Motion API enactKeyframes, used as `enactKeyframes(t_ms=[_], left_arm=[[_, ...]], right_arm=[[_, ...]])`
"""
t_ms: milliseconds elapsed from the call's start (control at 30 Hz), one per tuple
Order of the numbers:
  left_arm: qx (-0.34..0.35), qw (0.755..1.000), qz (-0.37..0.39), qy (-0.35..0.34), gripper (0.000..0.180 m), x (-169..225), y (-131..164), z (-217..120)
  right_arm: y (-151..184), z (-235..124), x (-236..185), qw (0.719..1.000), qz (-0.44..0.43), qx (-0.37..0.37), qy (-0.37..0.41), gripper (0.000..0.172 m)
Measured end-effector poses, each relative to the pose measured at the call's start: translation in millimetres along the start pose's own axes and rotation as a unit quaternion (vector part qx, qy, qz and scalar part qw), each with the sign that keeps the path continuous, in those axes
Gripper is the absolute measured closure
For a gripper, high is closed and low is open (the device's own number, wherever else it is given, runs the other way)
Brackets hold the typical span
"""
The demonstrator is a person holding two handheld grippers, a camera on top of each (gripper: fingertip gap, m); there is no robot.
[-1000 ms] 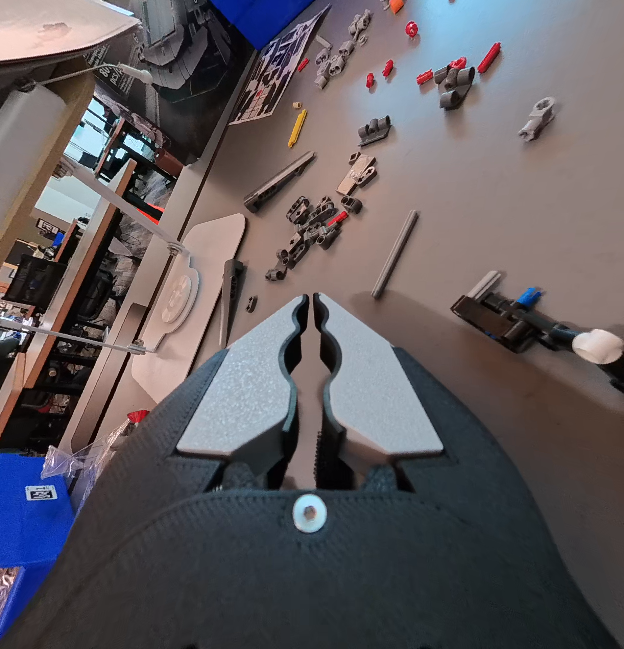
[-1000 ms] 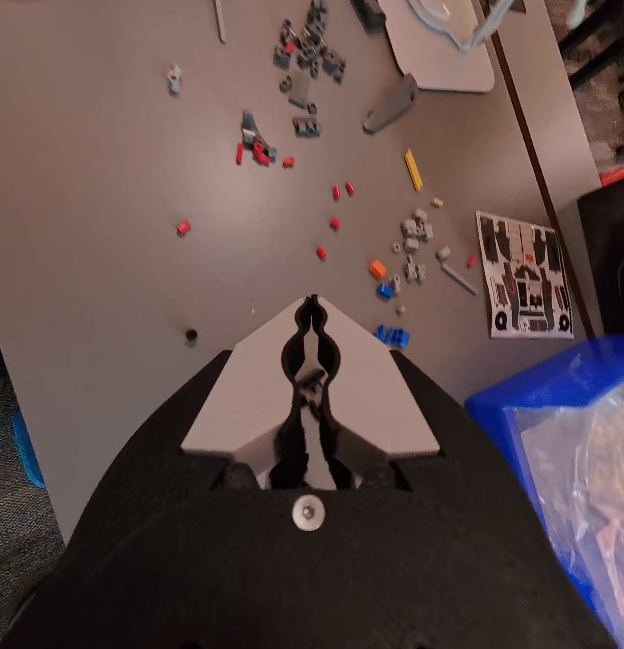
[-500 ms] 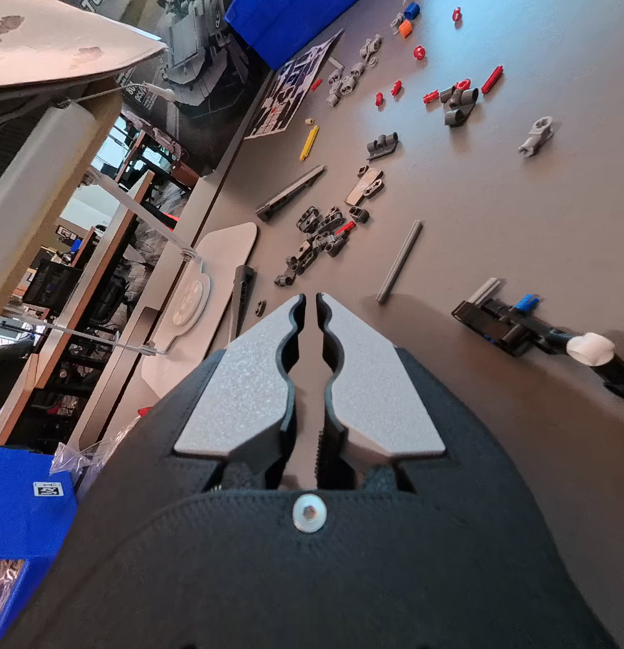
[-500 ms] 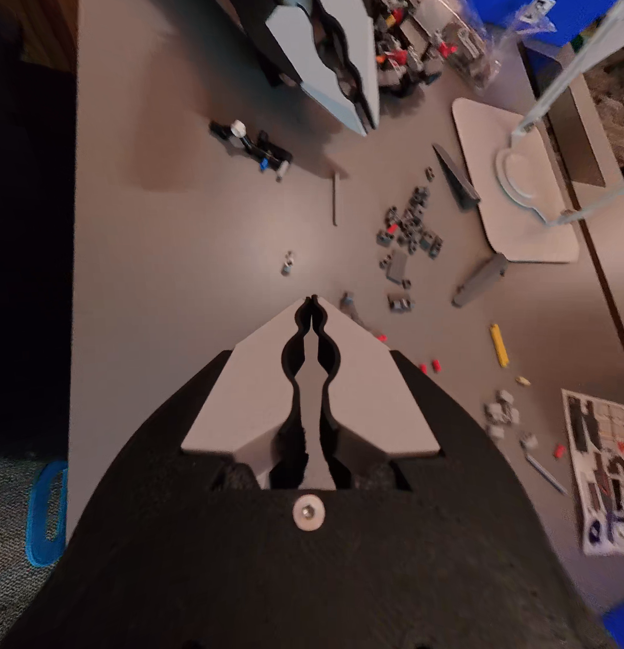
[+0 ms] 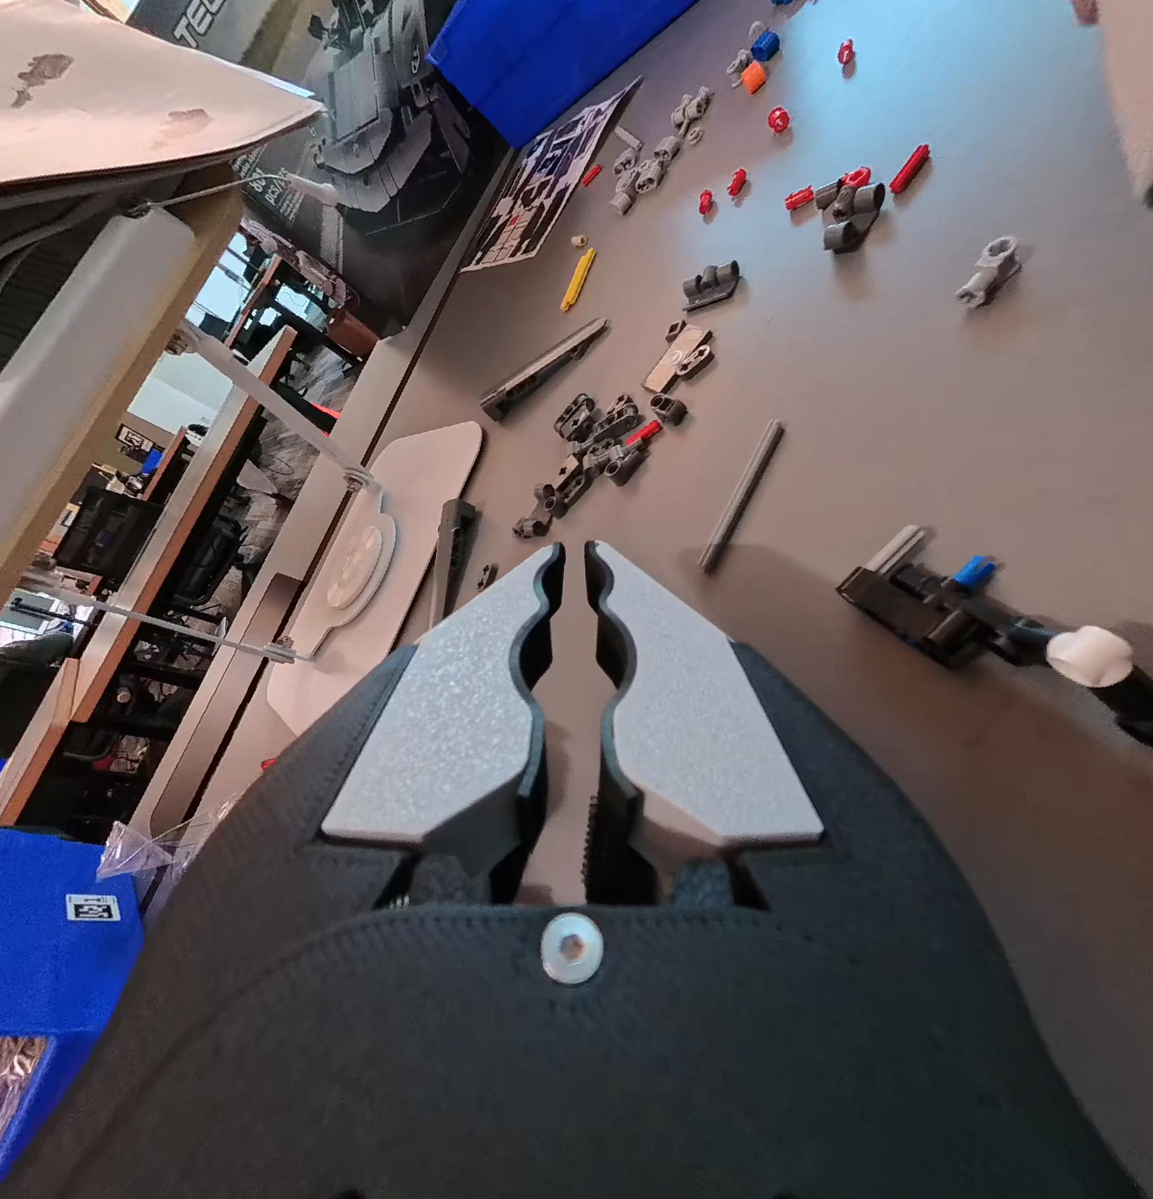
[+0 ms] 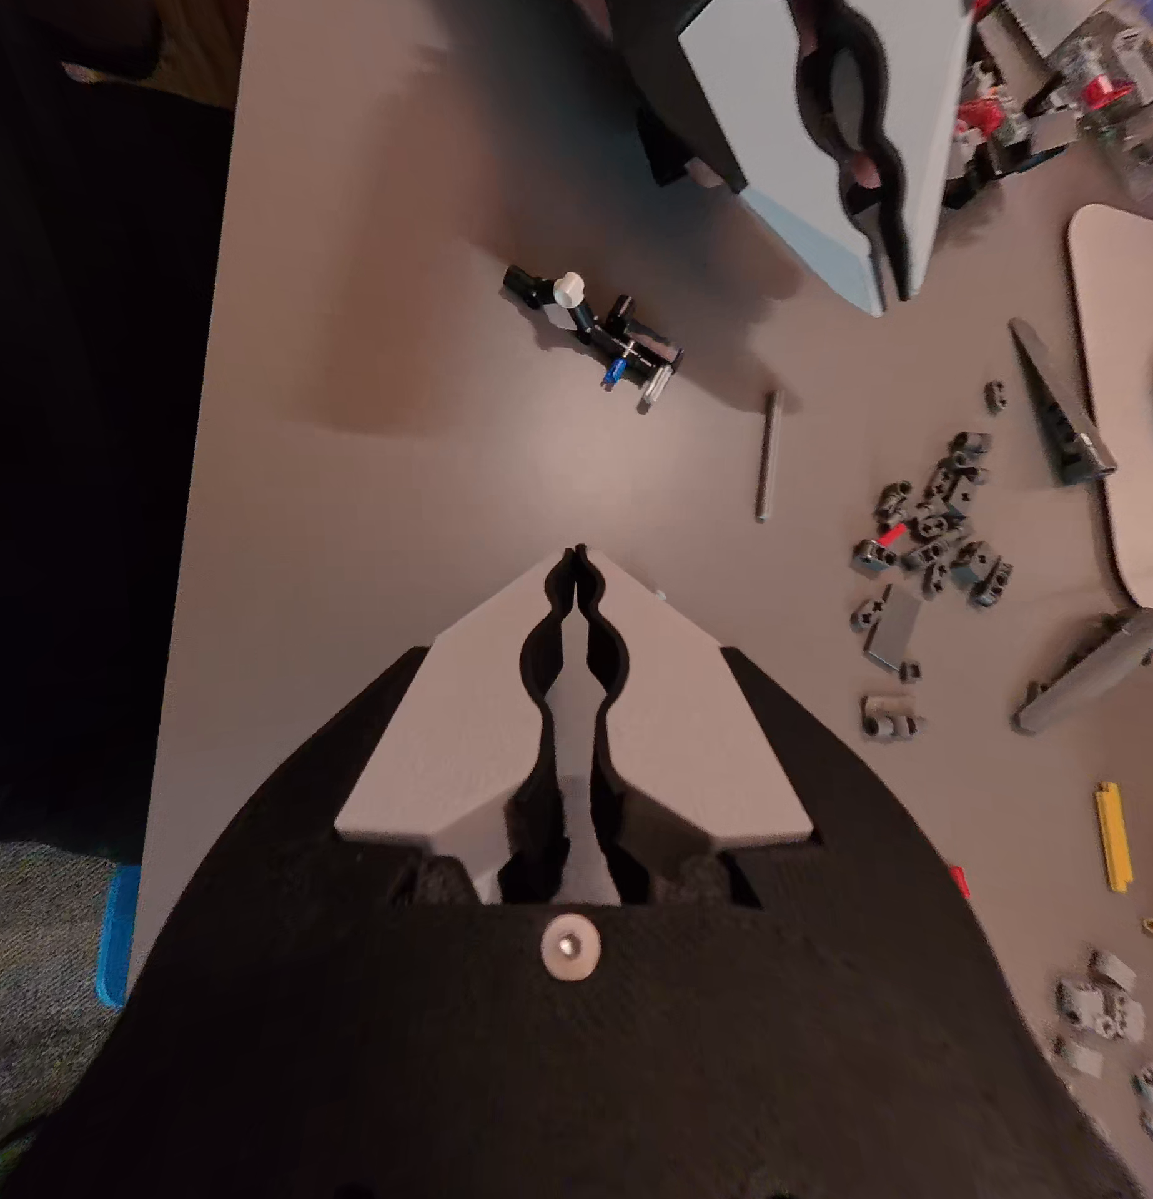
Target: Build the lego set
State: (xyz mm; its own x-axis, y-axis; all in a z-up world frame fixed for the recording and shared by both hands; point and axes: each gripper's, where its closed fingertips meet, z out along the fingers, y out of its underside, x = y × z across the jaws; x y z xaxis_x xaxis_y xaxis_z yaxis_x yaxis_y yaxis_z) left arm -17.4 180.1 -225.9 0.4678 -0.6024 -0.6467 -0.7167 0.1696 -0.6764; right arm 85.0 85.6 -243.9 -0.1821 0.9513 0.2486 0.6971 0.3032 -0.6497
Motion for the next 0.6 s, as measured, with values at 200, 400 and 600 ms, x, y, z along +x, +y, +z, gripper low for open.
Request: enactKeyframes(t_ms=[200, 400, 600], left_arm=[[0.002, 1.0, 0.003, -0.003, 0.176, 0, -1, 0], [0.002, 1.0, 0.006, -0.003, 0.176, 1, -1, 1], [0.0, 1.0, 0.009, -0.004, 0.176, 1, -1, 1]], right_arm=[[-6, 13, -10, 0.999, -0.01, -0.014, -0.031, 0.172], [-11, 20, -14, 0.999, -0.013, -0.017, -0.043, 0.172], [-15, 31, -10, 0.999, -0.006, -0.018, -0.043, 0.172]])
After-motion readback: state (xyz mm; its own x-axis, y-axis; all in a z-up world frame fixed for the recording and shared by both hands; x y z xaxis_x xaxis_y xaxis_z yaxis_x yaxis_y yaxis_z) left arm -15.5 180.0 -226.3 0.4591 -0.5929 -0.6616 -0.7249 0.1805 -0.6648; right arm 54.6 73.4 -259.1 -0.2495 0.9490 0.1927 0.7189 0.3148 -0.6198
